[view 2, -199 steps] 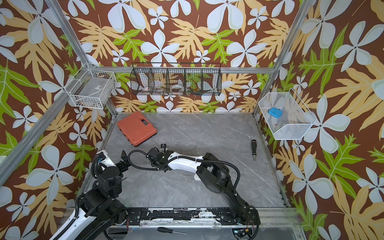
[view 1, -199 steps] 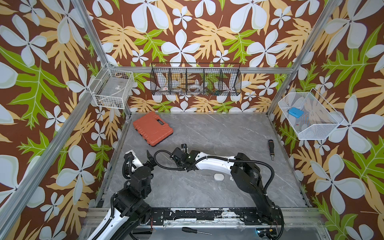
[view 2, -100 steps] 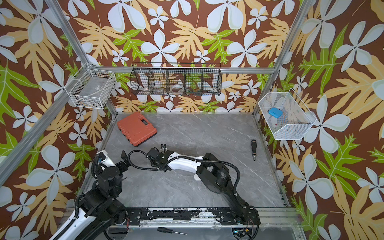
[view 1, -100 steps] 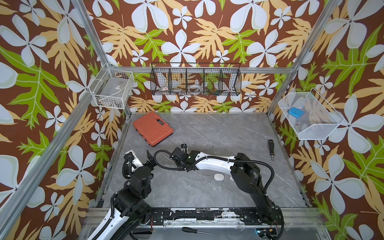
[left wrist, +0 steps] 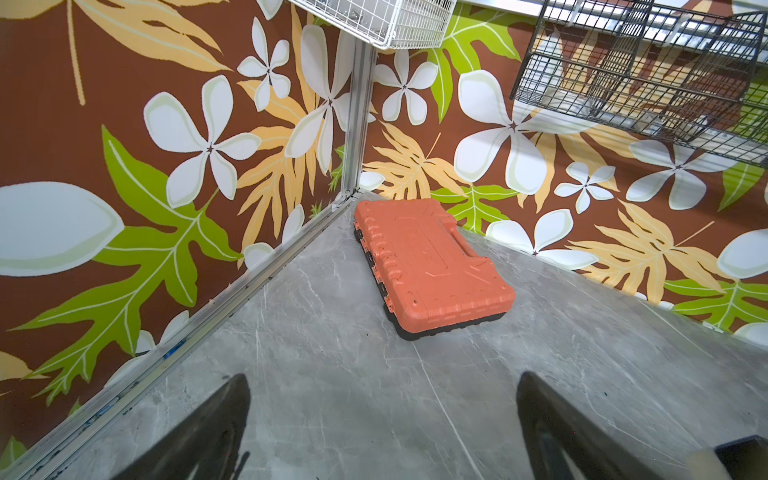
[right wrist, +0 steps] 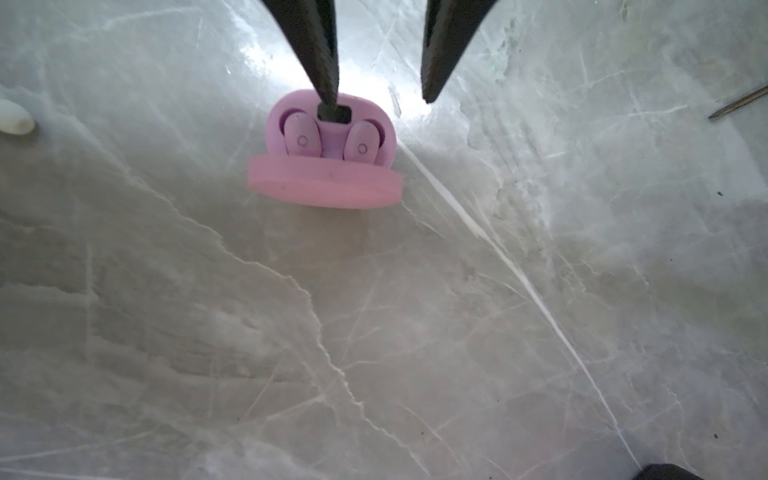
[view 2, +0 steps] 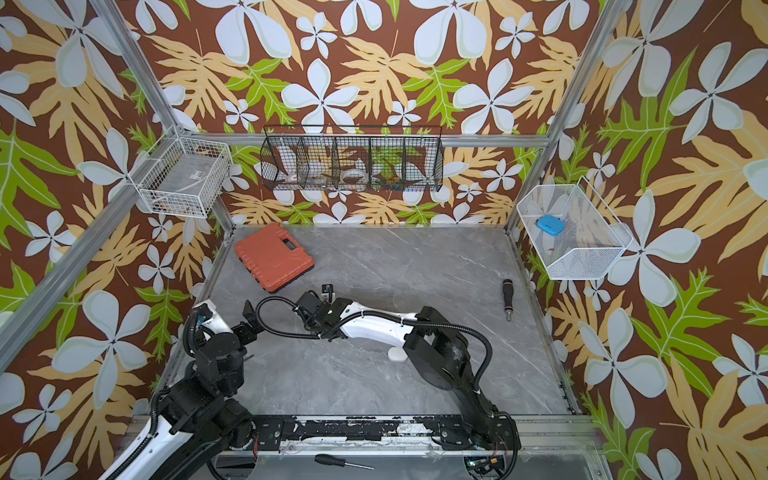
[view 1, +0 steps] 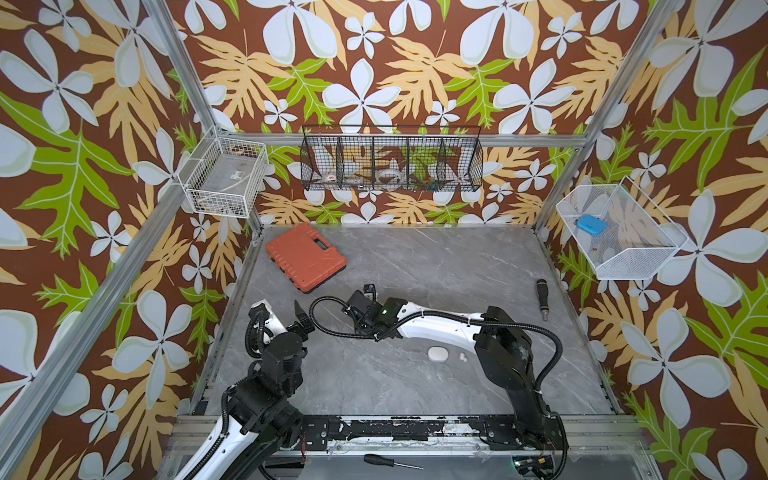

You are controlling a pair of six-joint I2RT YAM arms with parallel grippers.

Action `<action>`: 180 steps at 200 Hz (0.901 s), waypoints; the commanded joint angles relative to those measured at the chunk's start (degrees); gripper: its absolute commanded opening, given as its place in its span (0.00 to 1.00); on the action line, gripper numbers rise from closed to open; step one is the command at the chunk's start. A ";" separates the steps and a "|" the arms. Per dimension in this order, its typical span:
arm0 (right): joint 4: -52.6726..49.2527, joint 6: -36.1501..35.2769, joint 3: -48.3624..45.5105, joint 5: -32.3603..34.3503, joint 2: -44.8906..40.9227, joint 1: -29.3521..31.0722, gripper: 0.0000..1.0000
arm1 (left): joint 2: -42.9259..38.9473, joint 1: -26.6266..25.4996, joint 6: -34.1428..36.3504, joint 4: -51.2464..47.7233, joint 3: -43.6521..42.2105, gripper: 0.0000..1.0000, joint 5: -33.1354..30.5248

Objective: Insert the wireless bluetooth earbuds into the charging case
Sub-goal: 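Open the right gripper and raise it away from the case, then push the pink case lid down shut with the right gripper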

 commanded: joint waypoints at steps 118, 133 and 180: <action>2.11 -3.38 -5.47 3.48 -16.74 -0.50 1.00 | 1.93 0.08 4.70 4.65 -1.34 1.00 17.35; 3.50 -4.45 -7.50 2.91 -18.96 -1.37 1.00 | 3.08 0.08 5.26 5.01 -1.31 1.00 20.34; 10.47 -7.59 -15.38 -5.58 -25.59 -7.50 1.00 | 6.56 0.08 5.92 5.06 -0.95 1.00 25.62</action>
